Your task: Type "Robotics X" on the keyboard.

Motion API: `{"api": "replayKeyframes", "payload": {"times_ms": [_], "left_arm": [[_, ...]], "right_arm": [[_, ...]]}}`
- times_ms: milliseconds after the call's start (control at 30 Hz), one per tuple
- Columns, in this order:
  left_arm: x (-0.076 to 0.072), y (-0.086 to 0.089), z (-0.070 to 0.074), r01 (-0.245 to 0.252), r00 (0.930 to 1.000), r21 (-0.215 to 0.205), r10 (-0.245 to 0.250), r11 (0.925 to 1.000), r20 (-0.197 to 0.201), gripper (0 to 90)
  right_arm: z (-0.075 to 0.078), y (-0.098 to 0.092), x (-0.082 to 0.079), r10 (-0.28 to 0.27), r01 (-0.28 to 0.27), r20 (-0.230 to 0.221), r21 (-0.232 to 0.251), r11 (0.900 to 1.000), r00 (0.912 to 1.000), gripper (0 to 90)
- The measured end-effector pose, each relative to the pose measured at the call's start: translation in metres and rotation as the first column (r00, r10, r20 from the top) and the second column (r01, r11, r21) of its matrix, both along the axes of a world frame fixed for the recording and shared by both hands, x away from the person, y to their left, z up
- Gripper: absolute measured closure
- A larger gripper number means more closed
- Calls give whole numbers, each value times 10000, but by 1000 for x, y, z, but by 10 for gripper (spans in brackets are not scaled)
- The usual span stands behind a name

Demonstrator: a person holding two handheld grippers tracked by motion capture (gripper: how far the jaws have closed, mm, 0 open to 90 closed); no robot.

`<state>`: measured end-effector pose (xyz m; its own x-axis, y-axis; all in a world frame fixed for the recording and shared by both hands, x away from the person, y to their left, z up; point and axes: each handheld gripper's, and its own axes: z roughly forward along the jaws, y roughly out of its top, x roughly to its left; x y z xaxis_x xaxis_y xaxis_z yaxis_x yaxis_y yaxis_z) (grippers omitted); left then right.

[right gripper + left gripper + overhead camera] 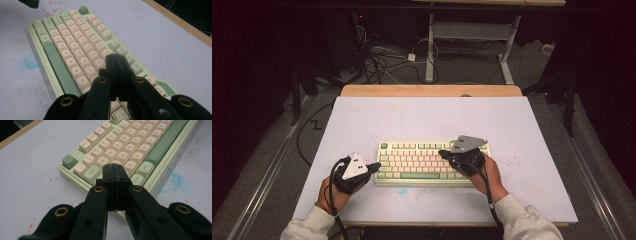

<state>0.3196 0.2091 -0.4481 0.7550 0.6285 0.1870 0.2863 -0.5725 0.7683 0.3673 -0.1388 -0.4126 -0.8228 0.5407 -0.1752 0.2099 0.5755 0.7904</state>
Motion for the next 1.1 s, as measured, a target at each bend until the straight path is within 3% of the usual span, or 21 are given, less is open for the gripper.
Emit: {"api": "replayKeyframes", "payload": {"times_ms": [667,900,1100], "left_arm": [[0,-15,2,447,9990,-73,-447,9990,-58,874],[4,-36,8,992,9951,-52,-992,9951,-3,874],[9,-63,10,1540,9880,236,-1538,9878,-130,874]], "right_arm": [[3,-4,-13,206,-206,56,15,9998,9998,900],[7,-17,-16,81,-83,109,147,9999,9999,900],[9,-24,-20,-79,77,95,253,9996,9999,900]]}}
